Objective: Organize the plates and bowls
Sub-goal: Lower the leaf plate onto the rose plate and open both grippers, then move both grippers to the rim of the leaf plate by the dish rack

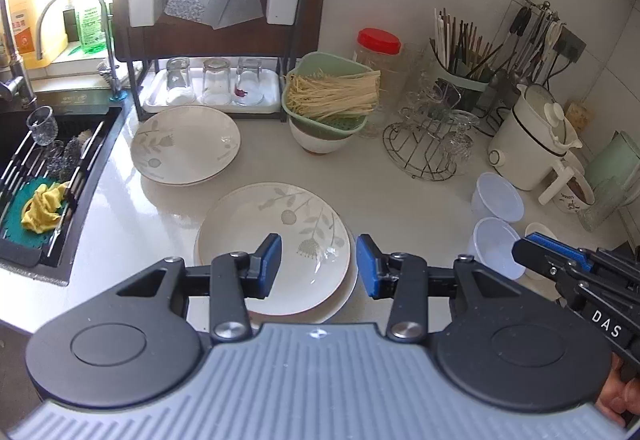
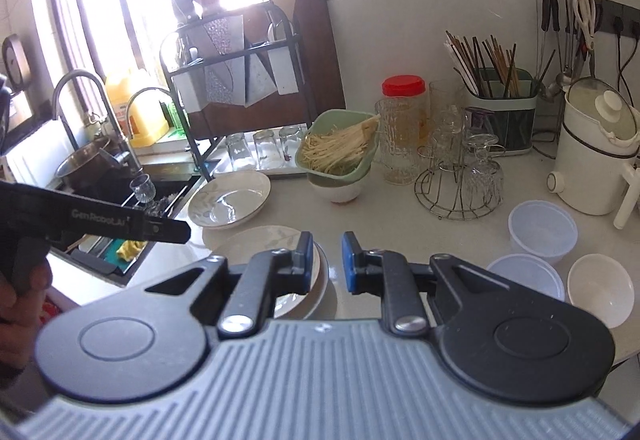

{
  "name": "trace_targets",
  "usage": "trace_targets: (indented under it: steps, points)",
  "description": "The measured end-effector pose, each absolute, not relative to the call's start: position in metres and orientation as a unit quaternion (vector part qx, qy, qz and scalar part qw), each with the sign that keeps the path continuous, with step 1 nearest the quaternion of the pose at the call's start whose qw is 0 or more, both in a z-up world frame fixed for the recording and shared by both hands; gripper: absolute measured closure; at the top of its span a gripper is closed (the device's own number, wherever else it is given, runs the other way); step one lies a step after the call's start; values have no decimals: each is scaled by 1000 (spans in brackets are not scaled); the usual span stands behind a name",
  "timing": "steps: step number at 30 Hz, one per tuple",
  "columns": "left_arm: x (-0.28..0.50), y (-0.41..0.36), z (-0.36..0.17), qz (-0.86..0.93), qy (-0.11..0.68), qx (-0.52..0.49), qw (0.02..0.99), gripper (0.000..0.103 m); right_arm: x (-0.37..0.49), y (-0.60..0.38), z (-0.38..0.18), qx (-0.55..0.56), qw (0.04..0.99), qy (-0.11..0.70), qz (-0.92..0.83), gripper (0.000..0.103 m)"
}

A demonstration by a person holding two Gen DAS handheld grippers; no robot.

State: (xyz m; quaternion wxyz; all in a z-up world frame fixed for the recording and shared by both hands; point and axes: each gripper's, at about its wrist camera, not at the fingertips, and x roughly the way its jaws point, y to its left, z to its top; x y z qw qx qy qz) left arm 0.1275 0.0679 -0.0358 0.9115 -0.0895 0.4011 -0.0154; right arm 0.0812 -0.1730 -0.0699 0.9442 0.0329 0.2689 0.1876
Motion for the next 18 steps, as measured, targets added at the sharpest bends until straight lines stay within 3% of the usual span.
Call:
trace_targets:
  steps: [18]
  points:
    - [94, 68, -35, 20, 401, -87, 912, 40, 57, -180, -80, 33, 939, 277, 199, 83]
